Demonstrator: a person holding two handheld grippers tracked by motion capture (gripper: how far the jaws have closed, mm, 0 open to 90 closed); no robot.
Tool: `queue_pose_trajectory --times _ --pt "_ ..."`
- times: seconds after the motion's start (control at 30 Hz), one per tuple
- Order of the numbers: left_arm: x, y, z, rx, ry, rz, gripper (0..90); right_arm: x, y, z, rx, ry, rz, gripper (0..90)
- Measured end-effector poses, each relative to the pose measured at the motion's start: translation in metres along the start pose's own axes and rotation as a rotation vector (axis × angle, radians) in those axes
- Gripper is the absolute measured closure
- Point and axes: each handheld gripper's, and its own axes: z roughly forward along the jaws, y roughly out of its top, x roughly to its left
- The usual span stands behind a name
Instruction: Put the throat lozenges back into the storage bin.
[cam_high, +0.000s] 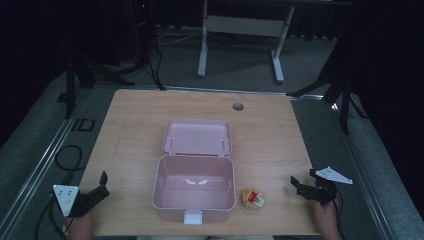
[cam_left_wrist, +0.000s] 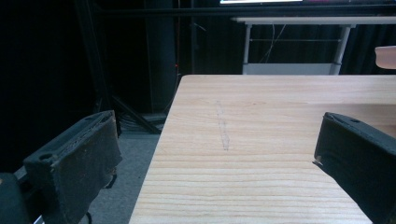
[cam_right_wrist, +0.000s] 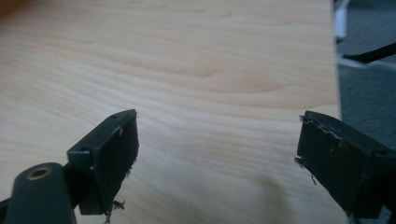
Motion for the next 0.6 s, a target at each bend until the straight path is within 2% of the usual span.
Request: queue_pose_trajectory --times 0.03,0.07,0.1,0.13,0.2,0.23,0.3,0.4,0.43,0.6 --pt "0.000 0.000 0.000 -0.001 0.000 -0.004 0.6 0.000 0.000 0.000 0.001 0.004 -0.004 12.4" --pt "0.001 0.000 0.000 0.000 -0.002 -0.006 0.6 0.000 0.000 0.001 0.013 0.030 -0.014 12.4" --pt "0.001 0.000 0.000 0.000 -0.002 -0.006 0.6 0.000 0.000 0.001 0.013 0.030 -0.014 12.4" --pt "0.001 0.000 0.000 -0.001 -0.002 -0.008 0.6 0.000 0.001 0.002 0.036 0.049 -0.029 12.4" --pt "0.001 0.000 0.000 0.001 -0.004 -0.006 0.6 0.003 0.001 0.004 0.100 0.085 -0.086 12.4" --pt "0.001 0.000 0.000 0.000 -0.005 -0.005 0.6 0.003 0.001 0.003 0.110 0.085 -0.110 12.4" --pt "0.001 0.000 0.000 0.000 -0.007 -0.005 0.6 0.002 0.003 0.002 0.134 0.129 -0.121 12.4" --pt "0.001 0.000 0.000 -0.001 -0.007 -0.006 0.6 0.001 0.004 0.001 0.145 0.144 -0.131 12.4" --pt "0.001 0.000 0.000 -0.001 -0.009 -0.006 0.6 0.000 0.007 -0.003 0.186 0.195 -0.175 12.4" --pt "0.002 0.000 0.000 0.000 -0.013 -0.007 0.6 -0.001 0.013 -0.006 0.285 0.241 -0.253 12.4"
